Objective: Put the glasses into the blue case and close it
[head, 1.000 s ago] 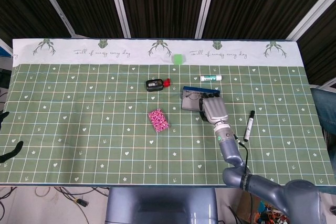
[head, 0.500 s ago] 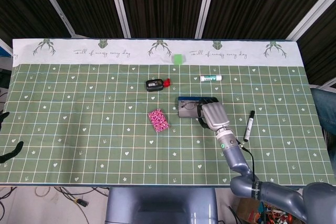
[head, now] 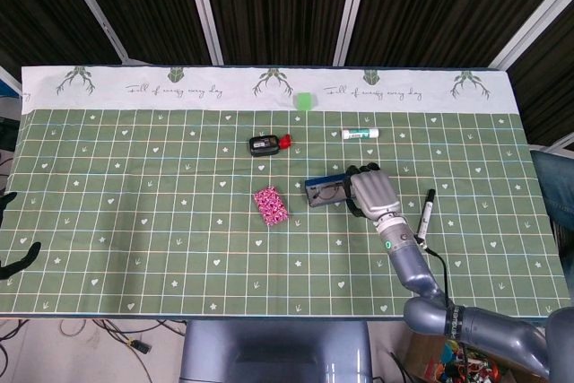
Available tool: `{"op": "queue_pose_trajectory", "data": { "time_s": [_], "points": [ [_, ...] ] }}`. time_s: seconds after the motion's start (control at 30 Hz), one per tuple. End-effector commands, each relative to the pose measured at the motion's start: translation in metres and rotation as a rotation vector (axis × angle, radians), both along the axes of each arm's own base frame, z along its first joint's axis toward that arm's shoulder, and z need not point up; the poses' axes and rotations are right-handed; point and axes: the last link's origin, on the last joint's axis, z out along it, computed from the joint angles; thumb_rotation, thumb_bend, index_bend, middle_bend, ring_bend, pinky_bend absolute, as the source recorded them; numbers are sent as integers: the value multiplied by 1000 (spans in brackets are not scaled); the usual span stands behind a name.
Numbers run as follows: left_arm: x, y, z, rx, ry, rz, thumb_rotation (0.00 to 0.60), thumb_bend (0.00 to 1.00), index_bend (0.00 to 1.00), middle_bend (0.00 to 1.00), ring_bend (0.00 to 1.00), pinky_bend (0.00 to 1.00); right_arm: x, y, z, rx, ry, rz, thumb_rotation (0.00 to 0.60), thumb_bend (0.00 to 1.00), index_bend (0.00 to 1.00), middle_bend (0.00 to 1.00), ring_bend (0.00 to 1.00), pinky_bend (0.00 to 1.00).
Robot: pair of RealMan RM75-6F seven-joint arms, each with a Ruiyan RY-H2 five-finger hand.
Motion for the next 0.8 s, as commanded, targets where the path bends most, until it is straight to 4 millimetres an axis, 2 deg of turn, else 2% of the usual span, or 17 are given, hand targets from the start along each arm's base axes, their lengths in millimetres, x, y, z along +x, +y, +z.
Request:
{"op": "queue_pose_trajectory", "data": {
  "time_s": [0.03, 0.8],
  "points": [
    [0, 0, 0, 1, -1, 0, 600, 215, 154, 0, 0, 0, 2, -7, 0, 20, 18, -16, 600, 530, 691, 308, 326, 235],
    [-1, 0, 1, 4, -1, -3, 600, 214, 154, 0, 0, 0, 8, -37, -7, 1, 45, -71, 600, 529, 701, 307, 326, 235]
  ]
}}
